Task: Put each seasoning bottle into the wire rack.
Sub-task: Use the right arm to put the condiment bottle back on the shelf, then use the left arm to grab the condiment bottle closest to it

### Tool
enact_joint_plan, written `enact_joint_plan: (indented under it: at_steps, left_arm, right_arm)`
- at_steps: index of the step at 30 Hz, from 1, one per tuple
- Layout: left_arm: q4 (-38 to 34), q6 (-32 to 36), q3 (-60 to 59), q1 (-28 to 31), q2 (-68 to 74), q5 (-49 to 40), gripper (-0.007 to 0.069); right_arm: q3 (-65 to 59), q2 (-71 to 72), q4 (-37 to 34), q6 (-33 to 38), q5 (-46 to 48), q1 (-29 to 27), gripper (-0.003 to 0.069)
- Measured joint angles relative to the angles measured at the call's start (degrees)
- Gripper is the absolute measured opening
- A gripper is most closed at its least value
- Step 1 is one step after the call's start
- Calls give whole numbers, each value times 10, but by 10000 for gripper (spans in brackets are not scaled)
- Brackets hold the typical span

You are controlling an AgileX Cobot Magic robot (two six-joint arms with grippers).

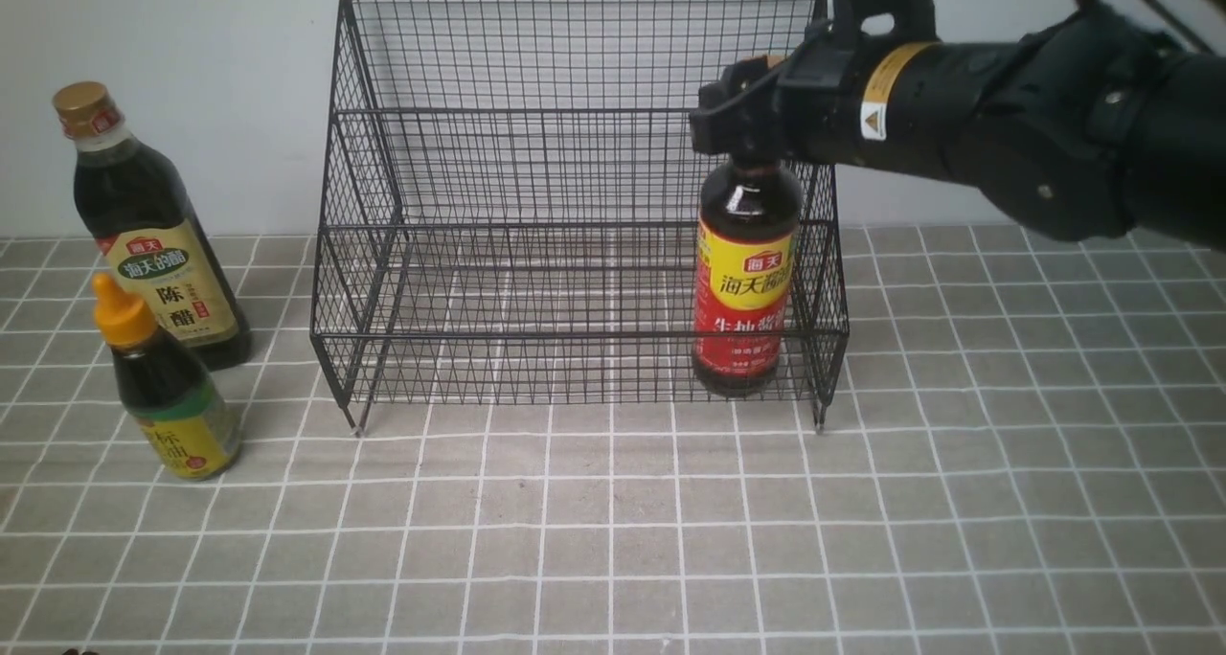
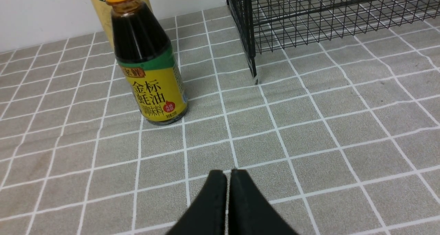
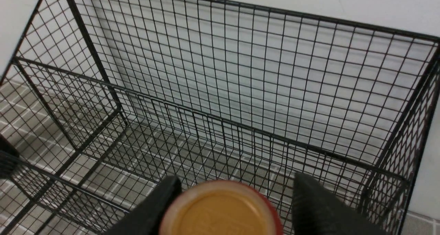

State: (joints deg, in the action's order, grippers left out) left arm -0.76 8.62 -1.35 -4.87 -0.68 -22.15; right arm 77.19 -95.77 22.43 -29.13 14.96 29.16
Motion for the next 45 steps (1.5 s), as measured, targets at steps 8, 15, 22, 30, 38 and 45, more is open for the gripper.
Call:
enact_joint_plan:
  at_steps: [8, 15, 22, 30, 38, 45]
  left_arm:
    - [0, 0, 0, 0, 0, 0, -7]
    - [0, 0, 0, 0, 0, 0, -7]
    - [0, 0, 0, 0, 0, 0, -7]
    - [0, 0, 0, 0, 0, 0, -7]
    - [0, 0, 0, 0, 0, 0, -7]
    - [0, 0, 0, 0, 0, 0, -7]
  right_arm:
    - [1, 86, 0, 0, 75, 5, 531]
    - [3, 243, -25, 38, 273, 7, 462]
    - [-41, 430, -127, 125, 522, 7, 51]
    - [-248, 667, -249, 137, 328, 7, -12]
    - [-352, 772, -322, 163, 203, 7, -13]
    - [-399, 792, -321, 243, 156, 4, -13]
